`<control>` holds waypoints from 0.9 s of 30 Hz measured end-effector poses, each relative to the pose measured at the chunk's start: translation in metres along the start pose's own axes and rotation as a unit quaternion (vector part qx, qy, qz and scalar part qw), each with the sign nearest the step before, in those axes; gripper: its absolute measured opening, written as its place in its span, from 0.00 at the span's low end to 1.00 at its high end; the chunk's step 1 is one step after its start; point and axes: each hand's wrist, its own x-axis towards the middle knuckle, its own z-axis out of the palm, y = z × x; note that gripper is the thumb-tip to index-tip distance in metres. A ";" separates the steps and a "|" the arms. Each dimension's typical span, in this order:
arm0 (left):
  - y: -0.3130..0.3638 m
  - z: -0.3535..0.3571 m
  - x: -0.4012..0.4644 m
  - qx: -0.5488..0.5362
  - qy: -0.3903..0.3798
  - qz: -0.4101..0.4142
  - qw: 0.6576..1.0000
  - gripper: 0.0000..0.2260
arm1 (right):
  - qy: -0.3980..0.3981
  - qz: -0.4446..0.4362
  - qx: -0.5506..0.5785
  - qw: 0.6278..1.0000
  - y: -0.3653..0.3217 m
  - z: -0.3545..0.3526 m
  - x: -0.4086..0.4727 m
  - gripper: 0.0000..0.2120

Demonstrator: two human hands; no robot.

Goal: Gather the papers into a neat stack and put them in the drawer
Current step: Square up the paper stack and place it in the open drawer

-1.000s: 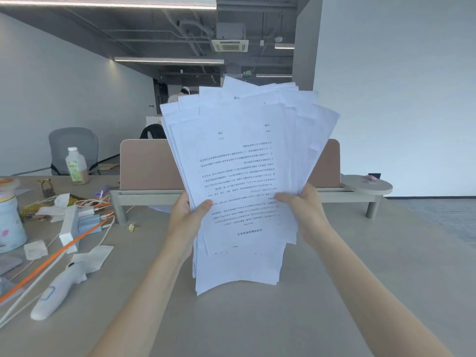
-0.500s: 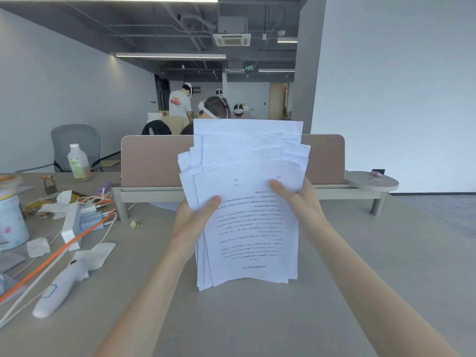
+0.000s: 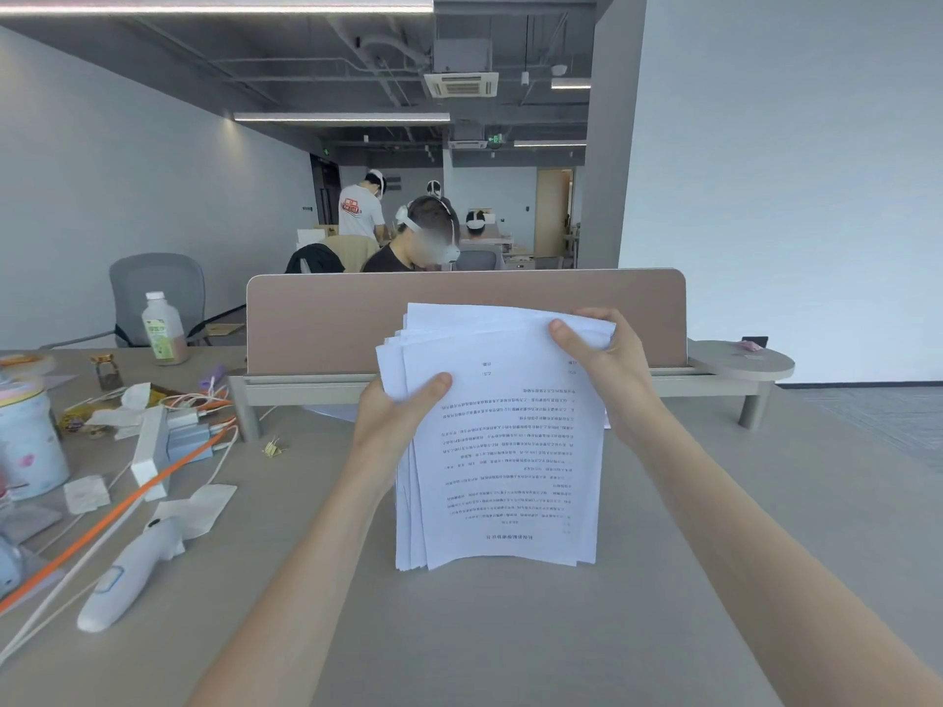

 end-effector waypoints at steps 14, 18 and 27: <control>-0.008 0.015 0.000 -0.032 -0.009 -0.029 0.999 0.10 | 0.050 0.006 -0.025 0.998 -0.010 -0.001 0.014 0.37; -0.023 0.012 -0.006 -0.023 -0.022 -0.058 0.998 0.11 | 0.054 0.016 -0.051 0.997 -0.004 -0.001 0.019 0.23; -0.053 0.008 -0.019 -0.011 -0.032 -0.111 0.993 0.09 | 0.071 0.052 0.009 0.996 0.004 -0.009 0.004 0.24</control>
